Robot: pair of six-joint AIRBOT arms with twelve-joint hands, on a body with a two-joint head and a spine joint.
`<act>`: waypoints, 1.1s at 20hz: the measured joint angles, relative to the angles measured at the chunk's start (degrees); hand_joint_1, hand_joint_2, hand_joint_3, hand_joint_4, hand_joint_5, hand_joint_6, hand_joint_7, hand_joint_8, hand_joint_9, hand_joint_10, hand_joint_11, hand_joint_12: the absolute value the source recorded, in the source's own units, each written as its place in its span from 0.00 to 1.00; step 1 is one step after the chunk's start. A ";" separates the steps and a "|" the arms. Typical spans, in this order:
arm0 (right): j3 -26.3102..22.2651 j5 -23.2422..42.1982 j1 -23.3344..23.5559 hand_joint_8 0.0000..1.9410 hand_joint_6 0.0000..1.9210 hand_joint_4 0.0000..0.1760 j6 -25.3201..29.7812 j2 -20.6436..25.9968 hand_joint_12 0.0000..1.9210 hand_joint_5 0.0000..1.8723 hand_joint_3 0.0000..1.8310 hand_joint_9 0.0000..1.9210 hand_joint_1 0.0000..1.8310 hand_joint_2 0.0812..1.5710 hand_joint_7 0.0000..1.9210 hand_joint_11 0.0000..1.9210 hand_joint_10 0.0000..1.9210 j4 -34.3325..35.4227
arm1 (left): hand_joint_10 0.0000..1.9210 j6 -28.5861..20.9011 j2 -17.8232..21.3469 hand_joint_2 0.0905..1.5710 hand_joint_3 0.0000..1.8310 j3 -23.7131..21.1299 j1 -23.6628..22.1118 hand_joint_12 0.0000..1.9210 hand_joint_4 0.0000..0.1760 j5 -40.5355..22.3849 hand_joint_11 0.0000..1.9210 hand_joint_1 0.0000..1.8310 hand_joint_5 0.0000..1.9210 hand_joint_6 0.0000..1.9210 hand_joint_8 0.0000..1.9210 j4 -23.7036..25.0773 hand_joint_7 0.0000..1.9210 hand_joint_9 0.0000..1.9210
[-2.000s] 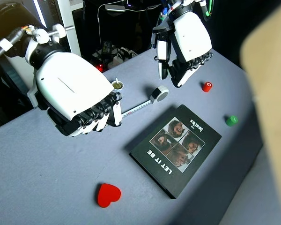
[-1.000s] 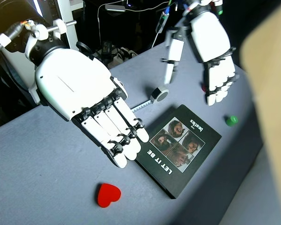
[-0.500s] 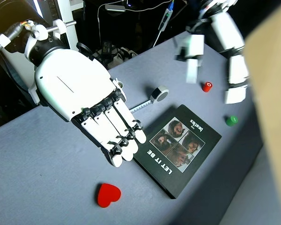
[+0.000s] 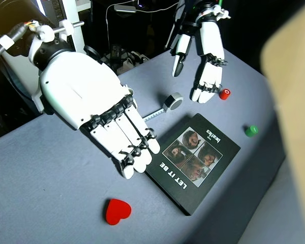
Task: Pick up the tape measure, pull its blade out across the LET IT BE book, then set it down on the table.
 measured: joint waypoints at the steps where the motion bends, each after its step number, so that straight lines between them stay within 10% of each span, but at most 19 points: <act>1: 0.00 0.02 0.00 0.00 0.00 0.07 0.00 0.00 0.44 0.15 0.00 0.14 0.14 0.75 0.17 0.00 0.00 0.02 | 0.00 -1.99 -1.42 0.68 0.00 0.68 2.08 0.32 0.00 -2.93 0.15 0.57 0.29 0.00 0.01 0.94 0.26 0.24; 10: 0.00 0.63 0.00 0.00 0.00 0.08 0.74 0.02 0.40 0.14 0.00 0.14 0.13 0.76 0.15 0.00 0.00 -0.61 | 0.00 -5.81 -8.72 0.68 0.00 5.75 11.98 0.31 0.00 -14.91 0.15 0.57 0.28 0.00 0.00 5.99 0.26 0.25; 22: -0.02 1.44 -0.42 0.00 0.00 0.07 3.76 0.02 0.43 0.14 0.00 0.15 0.11 0.78 0.16 0.00 0.00 -3.23 | 0.00 -4.76 -14.93 0.69 0.00 11.43 12.85 0.31 0.00 -15.54 0.16 0.57 0.28 0.00 0.00 7.50 0.26 0.25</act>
